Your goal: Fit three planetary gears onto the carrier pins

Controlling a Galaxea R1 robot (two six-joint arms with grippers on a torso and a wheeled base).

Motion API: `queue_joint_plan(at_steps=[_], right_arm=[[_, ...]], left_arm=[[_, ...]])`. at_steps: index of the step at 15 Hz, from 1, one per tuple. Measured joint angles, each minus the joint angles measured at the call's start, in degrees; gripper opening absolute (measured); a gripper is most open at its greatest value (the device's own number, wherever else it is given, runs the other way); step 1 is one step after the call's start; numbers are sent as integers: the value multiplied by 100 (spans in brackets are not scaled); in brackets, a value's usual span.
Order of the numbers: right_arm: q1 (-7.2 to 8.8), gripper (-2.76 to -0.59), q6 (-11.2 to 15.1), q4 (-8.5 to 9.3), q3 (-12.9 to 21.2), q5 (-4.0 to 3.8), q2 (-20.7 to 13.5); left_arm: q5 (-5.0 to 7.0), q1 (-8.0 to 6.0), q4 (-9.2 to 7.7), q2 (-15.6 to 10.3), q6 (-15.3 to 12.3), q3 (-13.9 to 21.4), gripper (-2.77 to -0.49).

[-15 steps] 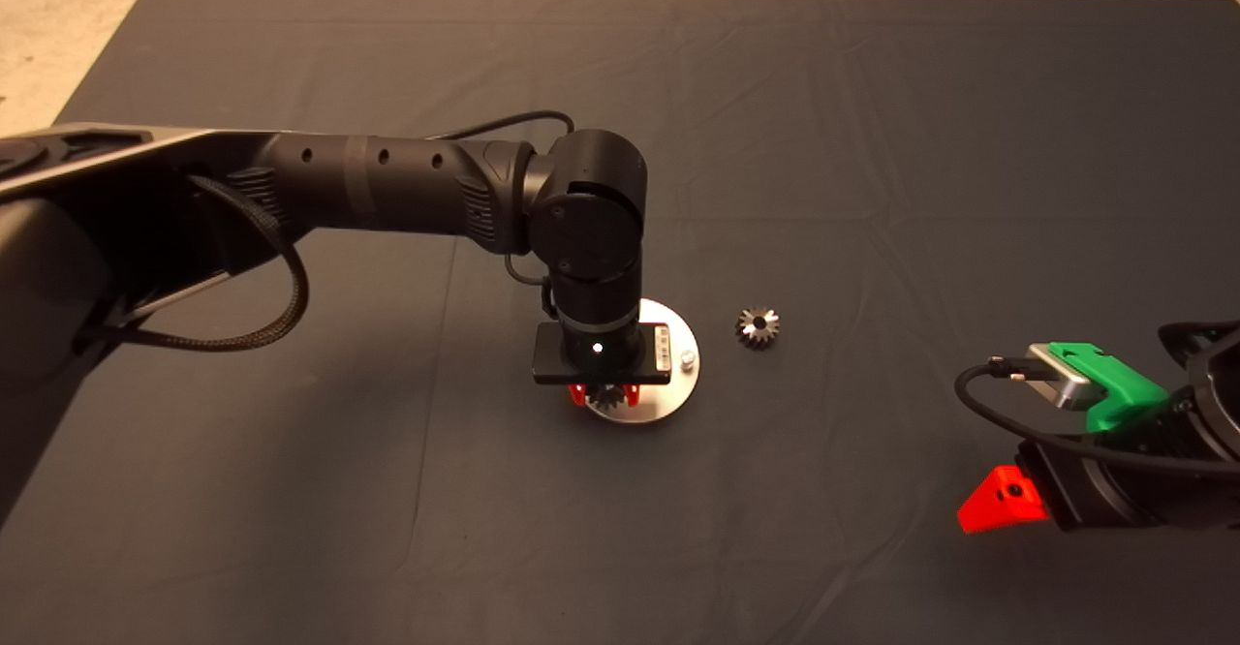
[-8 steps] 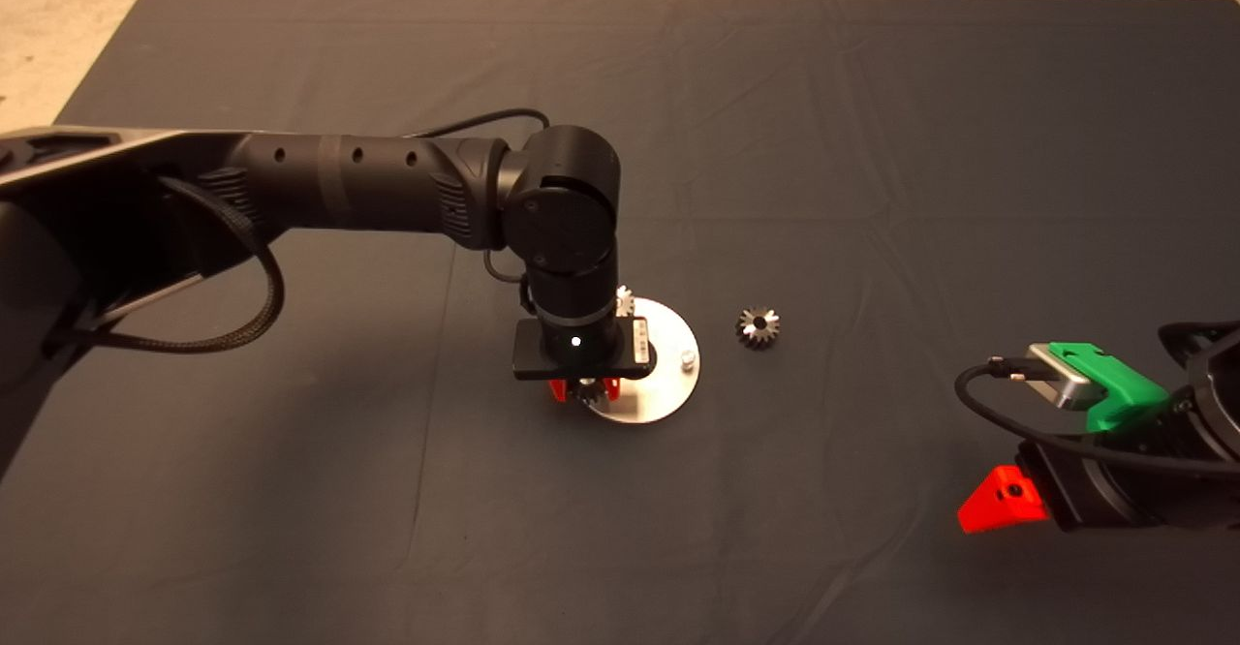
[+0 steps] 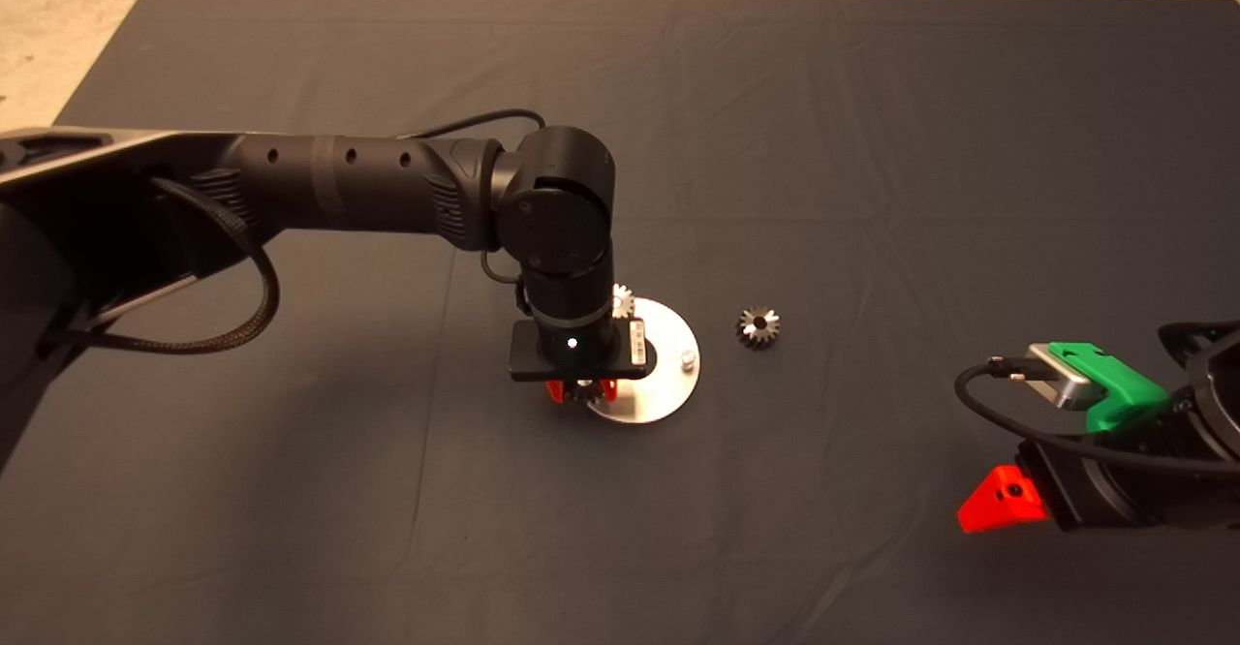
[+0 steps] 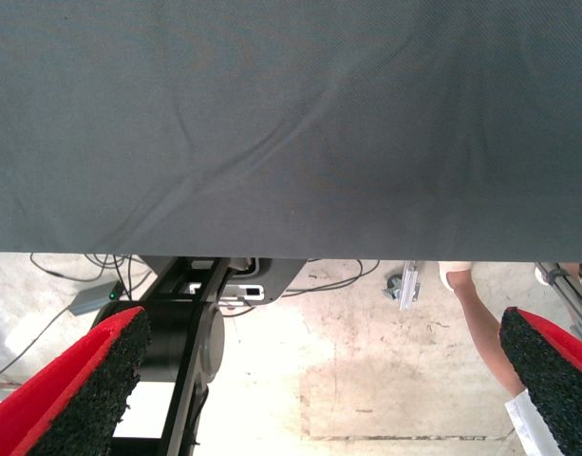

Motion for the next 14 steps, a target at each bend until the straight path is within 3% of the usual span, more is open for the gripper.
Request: queue_joint_plan(at_steps=[14], right_arm=[[0, -61, 0, 0, 0, 0, 0]], left_arm=[[0, 17, -15, 110, 36, 10, -240]])
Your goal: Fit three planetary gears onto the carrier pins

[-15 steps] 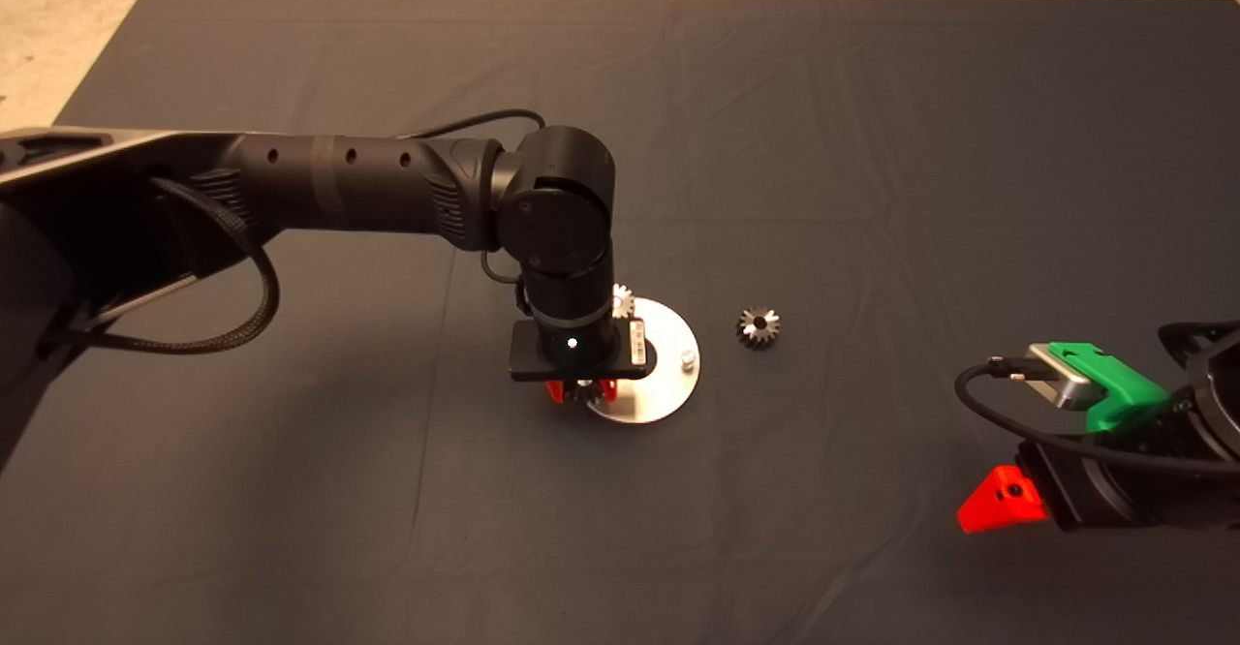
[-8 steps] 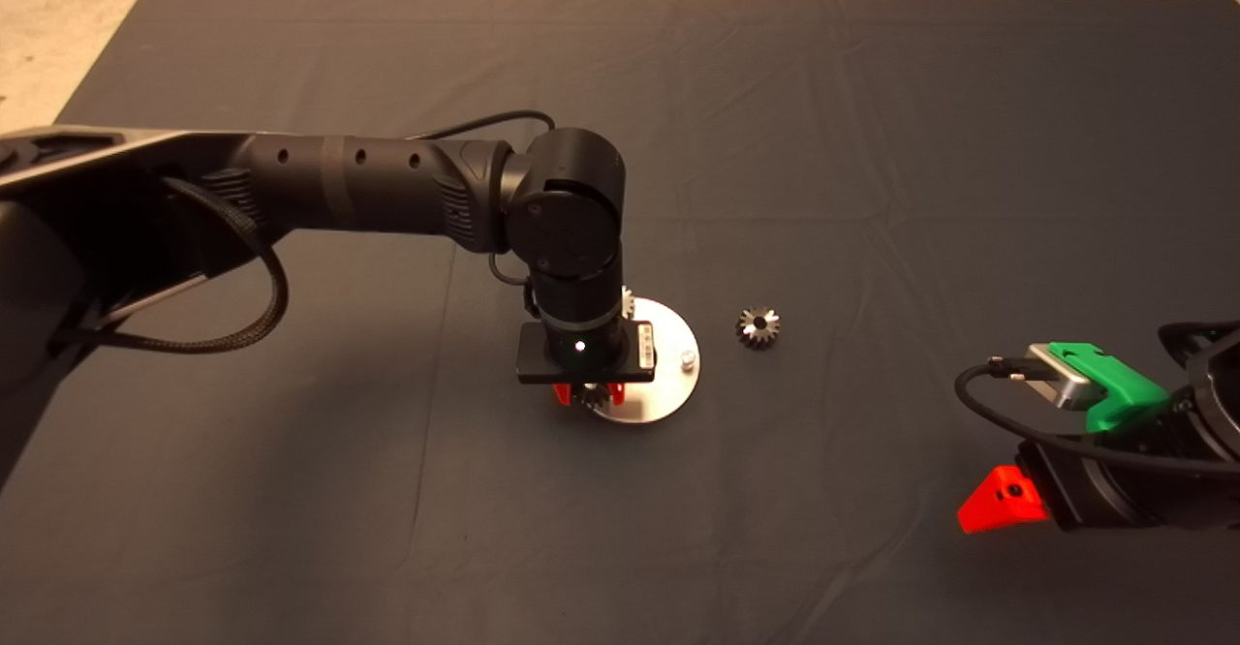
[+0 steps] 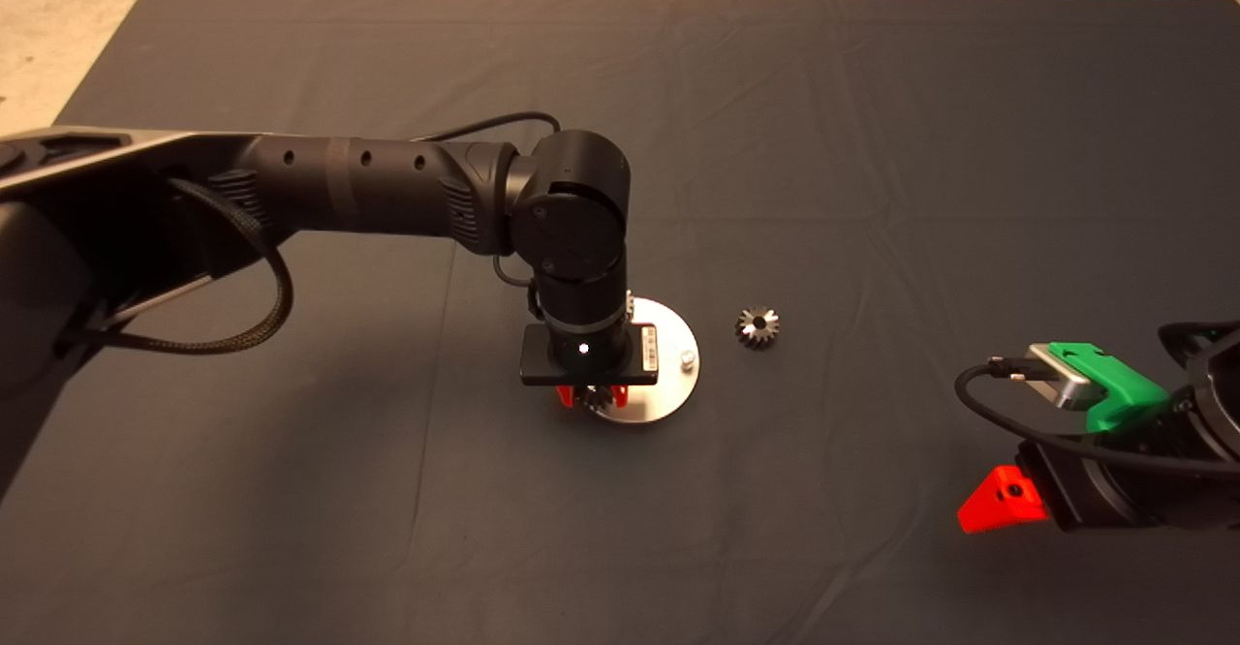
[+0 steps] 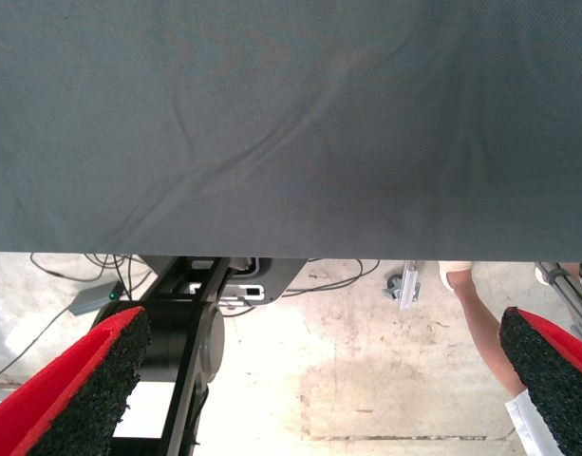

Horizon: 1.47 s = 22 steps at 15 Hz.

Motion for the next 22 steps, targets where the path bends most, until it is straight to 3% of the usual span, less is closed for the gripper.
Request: queue_joint_plan(at_steps=[8, 12, 22], right_arm=[[0, -61, 0, 0, 0, 1, 0], [0, -61, 0, 0, 0, 0, 0], [0, -61, 0, 2, 2, 0, -1]], left_arm=[[-3, -1, 1, 117, 118, -52, -240], [-2, -1, 0, 129, 304, -167, -240], [-87, -4, -52, -30, 372, -215, -240]])
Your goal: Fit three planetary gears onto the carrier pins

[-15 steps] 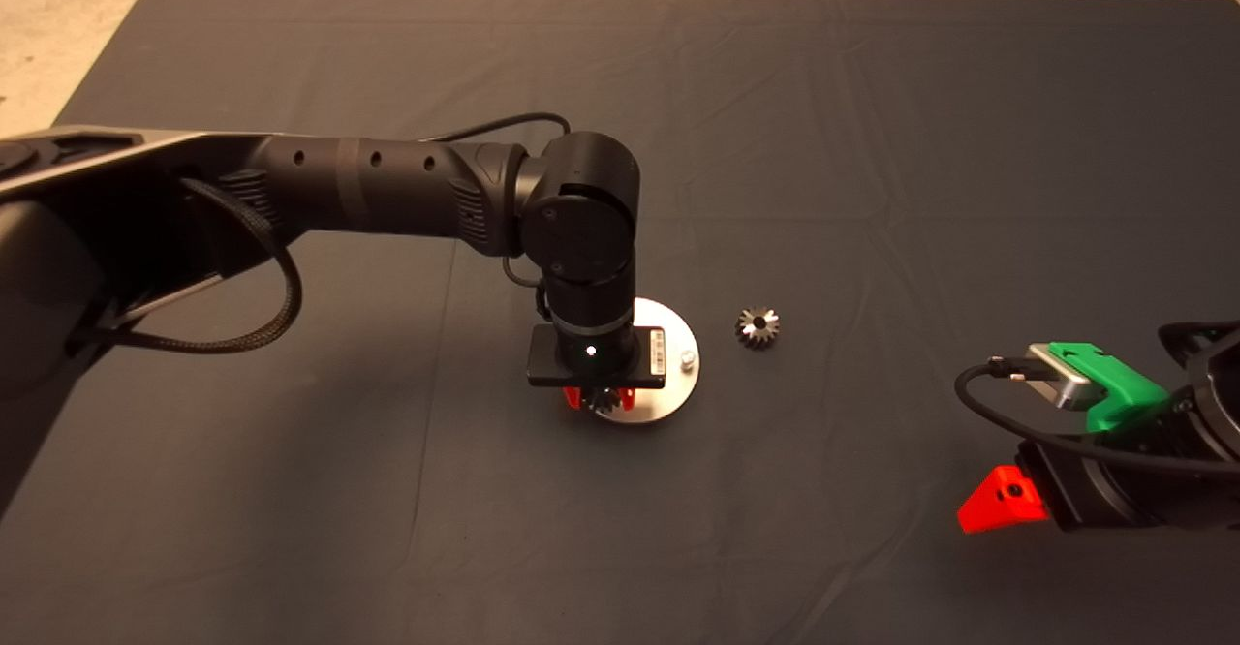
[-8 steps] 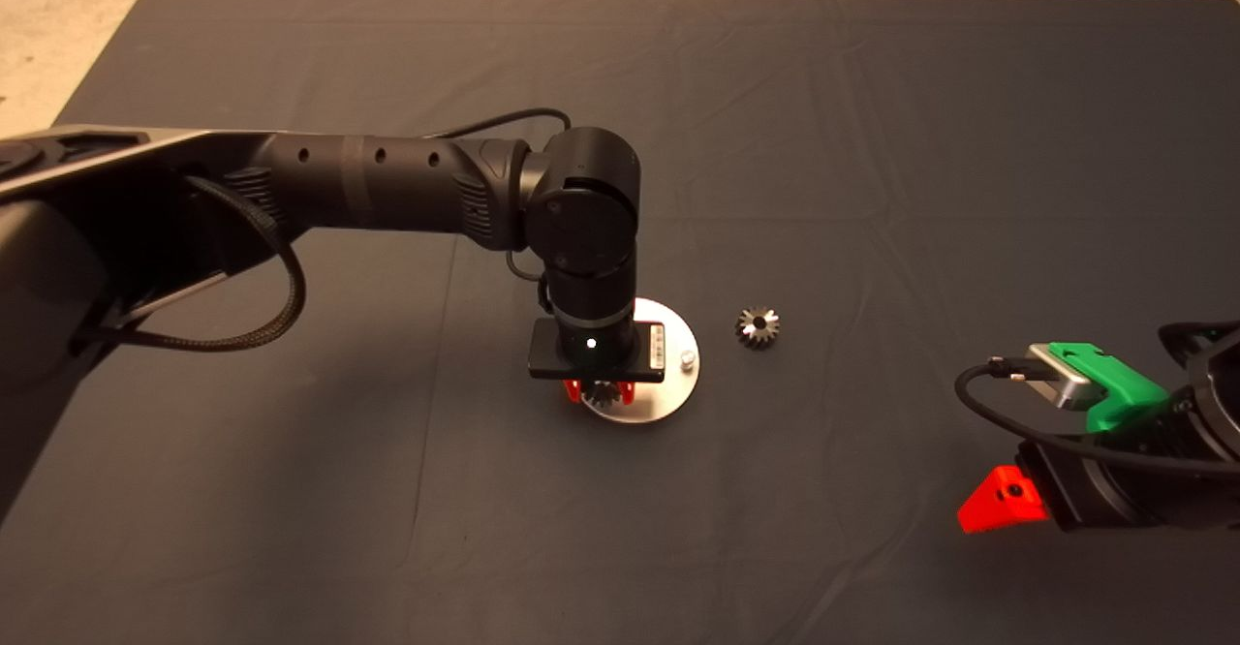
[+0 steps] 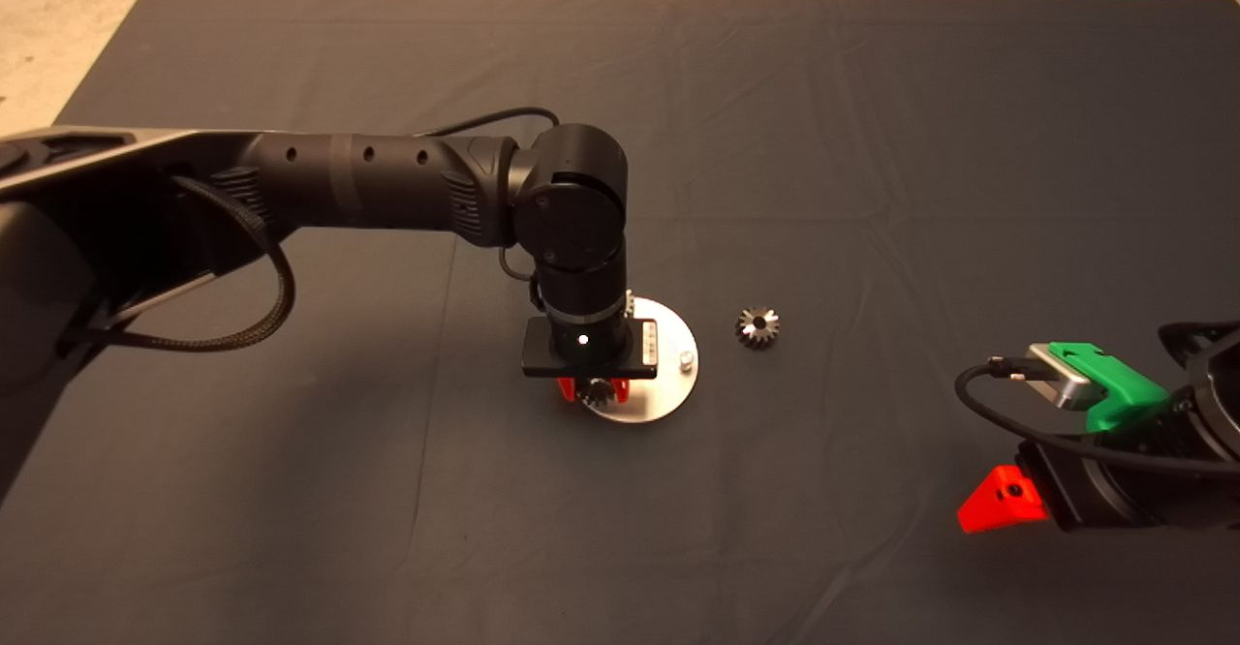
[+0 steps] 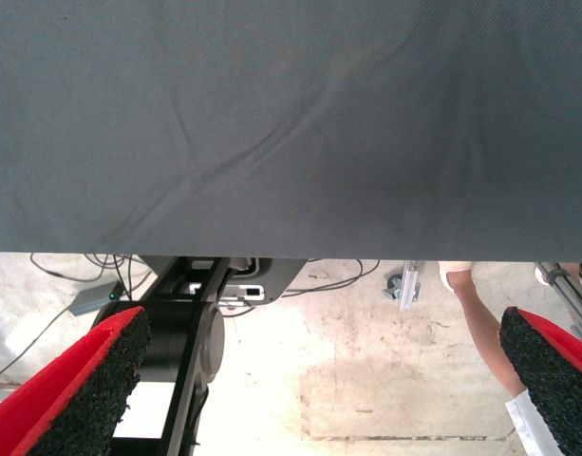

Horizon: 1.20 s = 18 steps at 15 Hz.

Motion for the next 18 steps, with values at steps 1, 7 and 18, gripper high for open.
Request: queue_joint_plan(at_steps=[1, 7, 18], right_arm=[[0, -61, 0, -2, -2, -3, 0], [0, -61, 1, -2, -1, 0, 1], [0, -61, 0, -2, -2, -3, 1]], left_arm=[[-23, 0, -9, -33, 0, 2, -240], [-42, -1, -11, -121, 0, 15, -240], [-20, 0, 23, -118, -261, 138, -240]])
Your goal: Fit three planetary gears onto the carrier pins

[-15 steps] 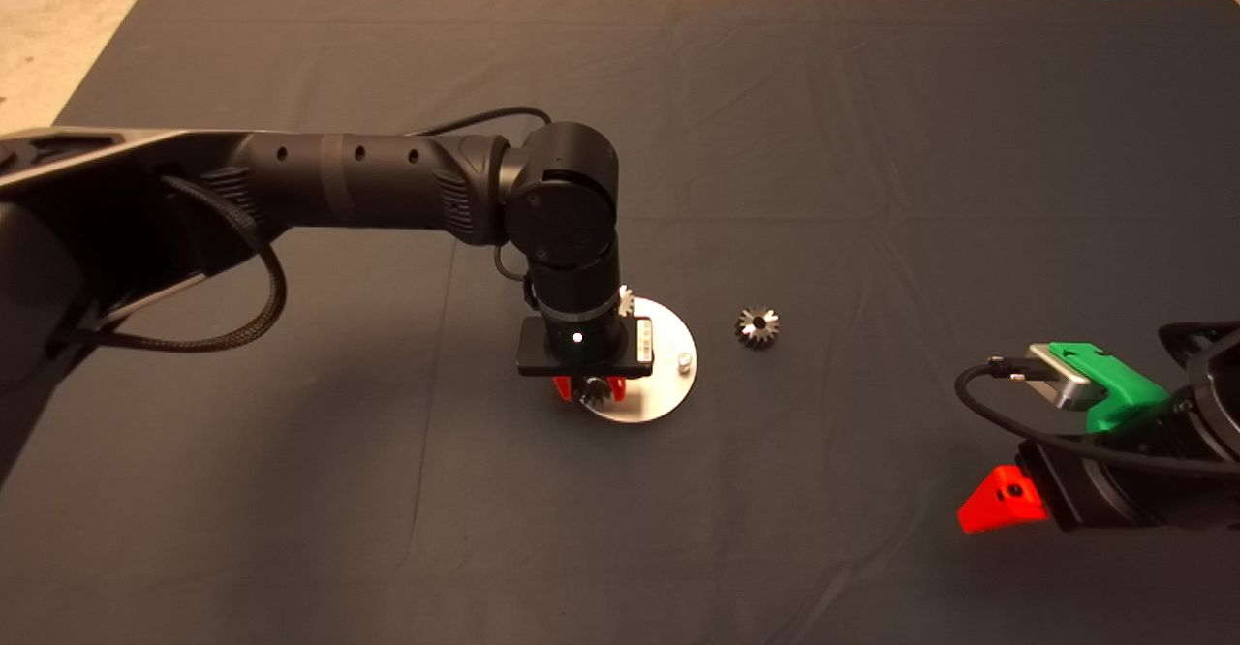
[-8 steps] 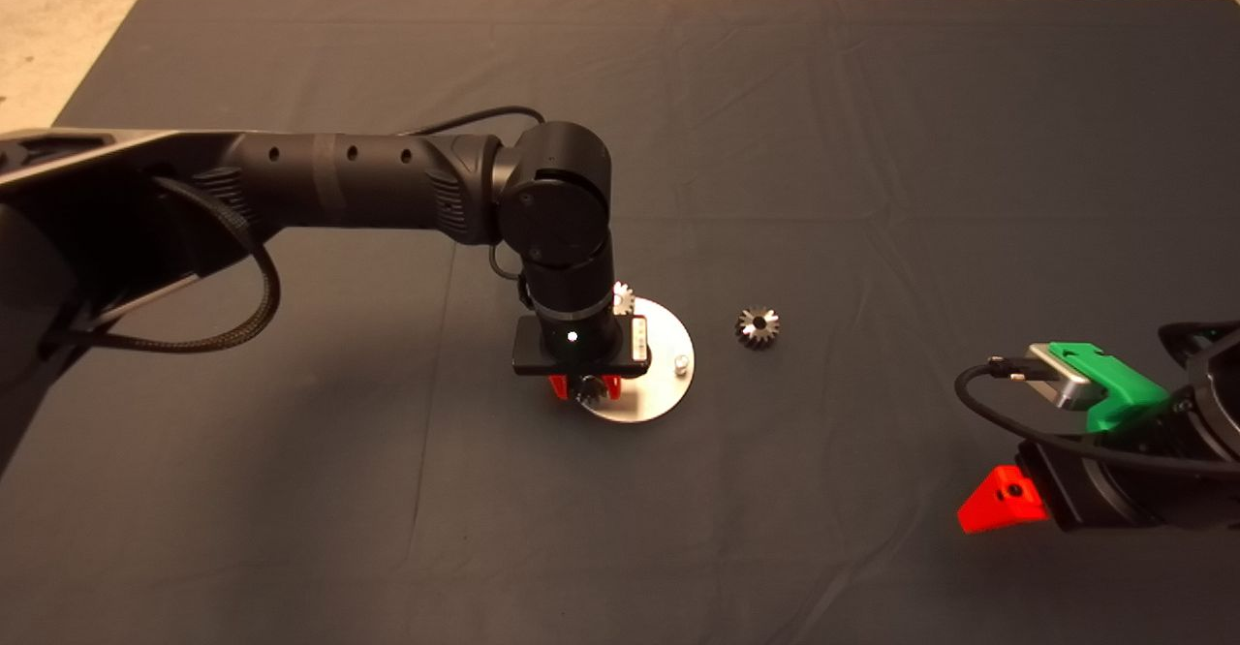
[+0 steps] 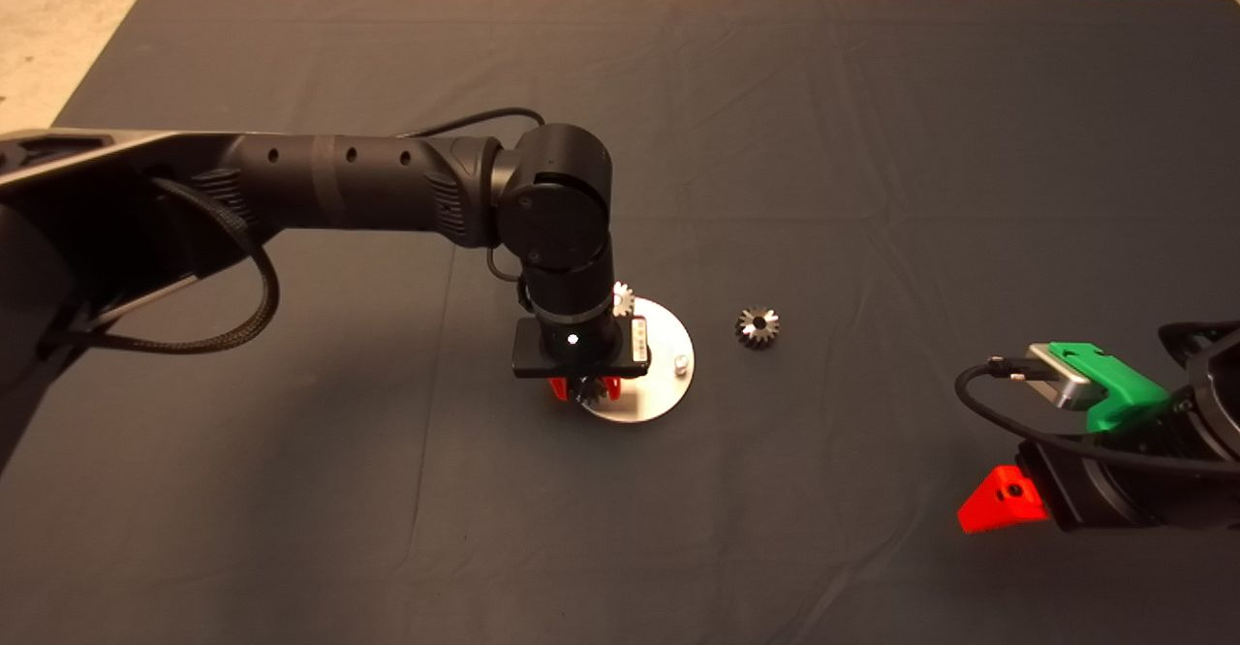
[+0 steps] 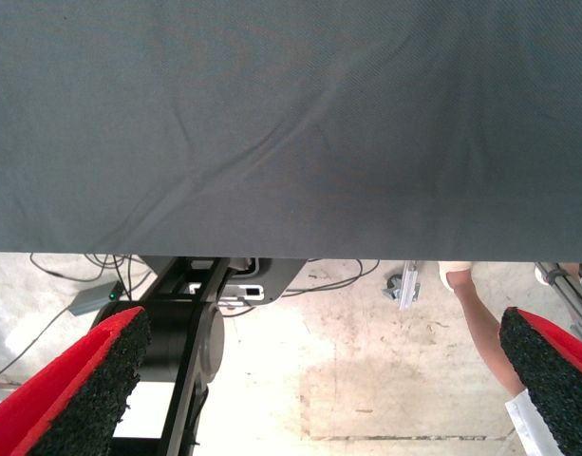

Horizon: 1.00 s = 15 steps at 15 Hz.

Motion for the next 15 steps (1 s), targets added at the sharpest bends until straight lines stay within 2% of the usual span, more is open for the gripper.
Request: queue_joint_plan(at_steps=[4, 8, 15], right_arm=[[0, -61, 0, 0, 2, 0, 0], [0, -61, 0, 0, 0, 2, 0], [0, -61, 0, 0, 0, 2, 0]], left_arm=[[79, 6, -1, -4, -65, 83, -240], [88, 15, 2, 9, -59, 89, -240], [107, 34, 2, 72, 117, 88, -240]])
